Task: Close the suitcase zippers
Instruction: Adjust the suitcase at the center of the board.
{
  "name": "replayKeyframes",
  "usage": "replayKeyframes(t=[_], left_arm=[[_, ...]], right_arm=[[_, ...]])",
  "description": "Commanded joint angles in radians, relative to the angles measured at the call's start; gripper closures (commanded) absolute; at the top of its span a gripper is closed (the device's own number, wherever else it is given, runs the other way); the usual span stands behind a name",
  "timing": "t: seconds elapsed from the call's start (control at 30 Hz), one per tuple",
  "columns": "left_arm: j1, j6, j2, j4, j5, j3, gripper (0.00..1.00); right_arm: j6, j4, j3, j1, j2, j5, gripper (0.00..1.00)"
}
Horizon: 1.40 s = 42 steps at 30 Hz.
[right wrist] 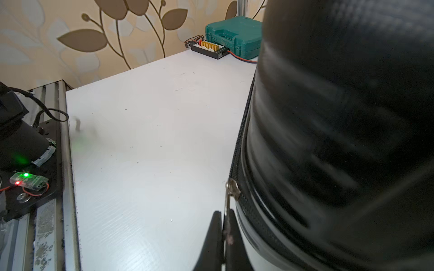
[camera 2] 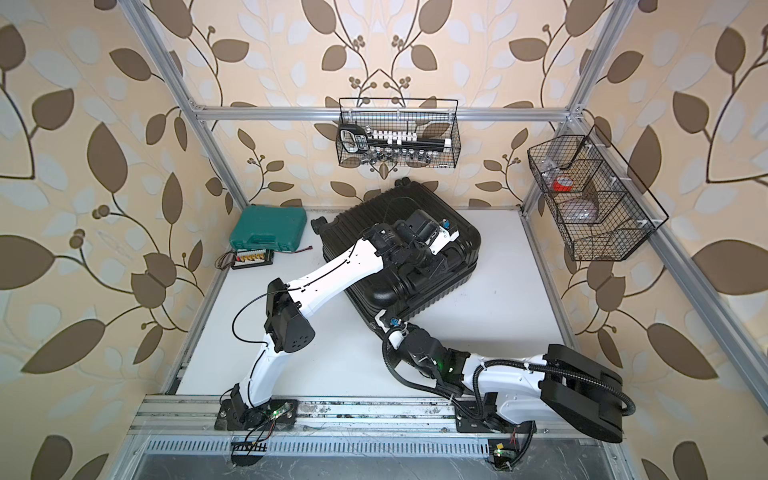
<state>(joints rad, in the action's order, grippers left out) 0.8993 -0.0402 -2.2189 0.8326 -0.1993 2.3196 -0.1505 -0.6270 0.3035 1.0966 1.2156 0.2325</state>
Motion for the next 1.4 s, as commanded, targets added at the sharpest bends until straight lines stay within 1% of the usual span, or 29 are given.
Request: replayKeyframes(t=[0.0,0.17,0.2,0.27,0.33,0.43,0.53,0.6,0.67,0.83,0.97,1.1,1.17,1.23,1.37], left_arm=[[-0.003,-0.035,0.049,-0.237,-0.022,0.076,0.85],[-0.003,0.058,0.114,-0.198,0.034,0.035,0.33],[-0.003,0.087,0.133,-0.196,0.043,0.019,0.28],[-0.005,0.123,0.162,-0.196,0.096,-0.005,0.21],[-0.014,0.14,0.183,-0.183,0.133,-0.012,0.17],[-0.045,0.137,0.208,-0.159,0.163,-0.014,0.16],[-0.095,0.119,0.236,-0.132,0.213,-0.021,0.17],[-0.143,0.084,0.251,-0.112,0.262,-0.024,0.17],[-0.213,0.049,0.268,-0.093,0.282,-0.033,0.18],[-0.364,0.035,0.293,-0.094,0.366,-0.098,0.24],[-0.481,-0.012,0.265,-0.027,0.42,-0.099,0.35],[-0.568,-0.047,0.241,-0.015,0.418,-0.135,0.43],[-0.605,-0.054,0.221,-0.01,0.391,-0.145,0.47],[-0.627,-0.045,0.191,0.0,0.354,-0.143,0.5],[-0.638,0.001,0.136,0.023,0.289,-0.124,0.51]], right_arm=[[-0.033,-0.042,0.023,0.04,-0.032,-0.057,1.0],[-0.082,0.021,-0.026,0.04,-0.077,0.049,1.0],[-0.091,0.029,-0.038,0.039,-0.088,0.064,1.0],[-0.107,0.042,-0.055,0.038,-0.104,0.084,1.0],[-0.114,0.058,-0.067,0.039,-0.119,0.099,1.0],[-0.122,0.074,-0.08,0.037,-0.136,0.116,1.0],[-0.124,0.094,-0.083,0.036,-0.149,0.126,1.0],[-0.125,0.101,-0.086,0.034,-0.154,0.128,1.0],[-0.125,0.103,-0.089,0.033,-0.159,0.13,1.0],[-0.123,0.105,-0.089,0.032,-0.161,0.13,1.0],[-0.118,0.104,-0.086,0.03,-0.159,0.131,1.0],[-0.114,0.112,-0.08,0.029,-0.158,0.134,1.0],[-0.115,0.115,-0.079,0.027,-0.159,0.135,1.0],[-0.116,0.119,-0.078,0.027,-0.16,0.138,1.0],[-0.116,0.122,-0.08,0.026,-0.164,0.142,1.0]])
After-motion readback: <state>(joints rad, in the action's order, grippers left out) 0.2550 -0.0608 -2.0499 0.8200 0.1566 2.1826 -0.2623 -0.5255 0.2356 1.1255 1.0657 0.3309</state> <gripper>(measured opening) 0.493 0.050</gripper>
